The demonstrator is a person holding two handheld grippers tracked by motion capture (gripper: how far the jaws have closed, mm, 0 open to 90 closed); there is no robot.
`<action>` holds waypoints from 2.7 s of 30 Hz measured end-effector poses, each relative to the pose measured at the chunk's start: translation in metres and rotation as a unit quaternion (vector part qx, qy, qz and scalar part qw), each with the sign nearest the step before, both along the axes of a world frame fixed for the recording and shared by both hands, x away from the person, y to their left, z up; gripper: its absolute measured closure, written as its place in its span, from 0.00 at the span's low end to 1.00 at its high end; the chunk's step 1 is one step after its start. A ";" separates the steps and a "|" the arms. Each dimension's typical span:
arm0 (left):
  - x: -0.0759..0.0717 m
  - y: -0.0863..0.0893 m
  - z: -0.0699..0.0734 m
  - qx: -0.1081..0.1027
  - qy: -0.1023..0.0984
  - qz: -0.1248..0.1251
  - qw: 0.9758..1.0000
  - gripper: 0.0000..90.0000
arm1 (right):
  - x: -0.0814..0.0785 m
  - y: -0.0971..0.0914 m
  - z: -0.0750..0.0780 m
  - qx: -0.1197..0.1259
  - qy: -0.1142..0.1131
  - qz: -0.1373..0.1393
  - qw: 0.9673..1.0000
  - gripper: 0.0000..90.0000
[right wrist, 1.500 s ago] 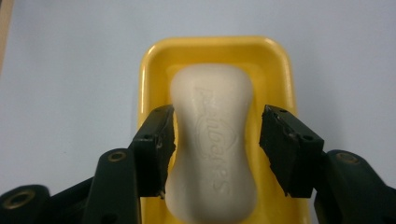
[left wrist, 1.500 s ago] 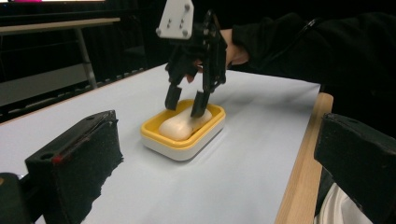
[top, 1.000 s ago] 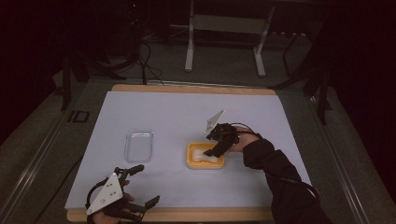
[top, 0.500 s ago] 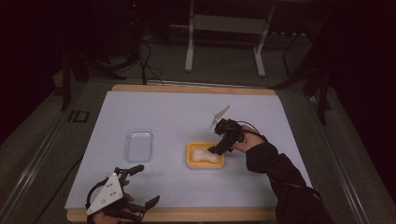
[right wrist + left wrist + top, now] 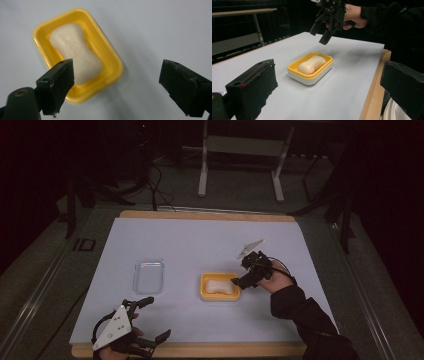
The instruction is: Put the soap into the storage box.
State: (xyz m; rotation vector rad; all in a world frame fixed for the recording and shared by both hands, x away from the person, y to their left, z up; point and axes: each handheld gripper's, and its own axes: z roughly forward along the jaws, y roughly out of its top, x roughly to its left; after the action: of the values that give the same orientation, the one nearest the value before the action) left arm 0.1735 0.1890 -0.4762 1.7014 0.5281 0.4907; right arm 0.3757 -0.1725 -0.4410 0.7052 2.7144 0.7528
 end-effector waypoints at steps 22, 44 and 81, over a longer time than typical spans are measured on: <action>0.000 0.000 0.000 -0.001 0.000 -0.001 1.000 0.01 | -0.028 -0.060 -0.008 0.046 -0.019 -0.133 0.990 0.14; 0.000 0.000 0.000 0.000 0.004 -0.003 1.000 0.01 | -0.062 -0.102 -0.017 0.078 -0.036 -0.190 0.978 0.14; -0.001 -0.003 -0.001 0.003 0.007 -0.011 1.000 0.01 | -0.090 -0.114 -0.039 0.073 -0.071 -0.166 0.981 0.13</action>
State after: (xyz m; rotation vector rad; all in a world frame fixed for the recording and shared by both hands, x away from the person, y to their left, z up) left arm 0.1730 0.1863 -0.4768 1.7166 0.5187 0.4649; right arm 0.2853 -0.2864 -0.4805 1.0602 2.3471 0.8839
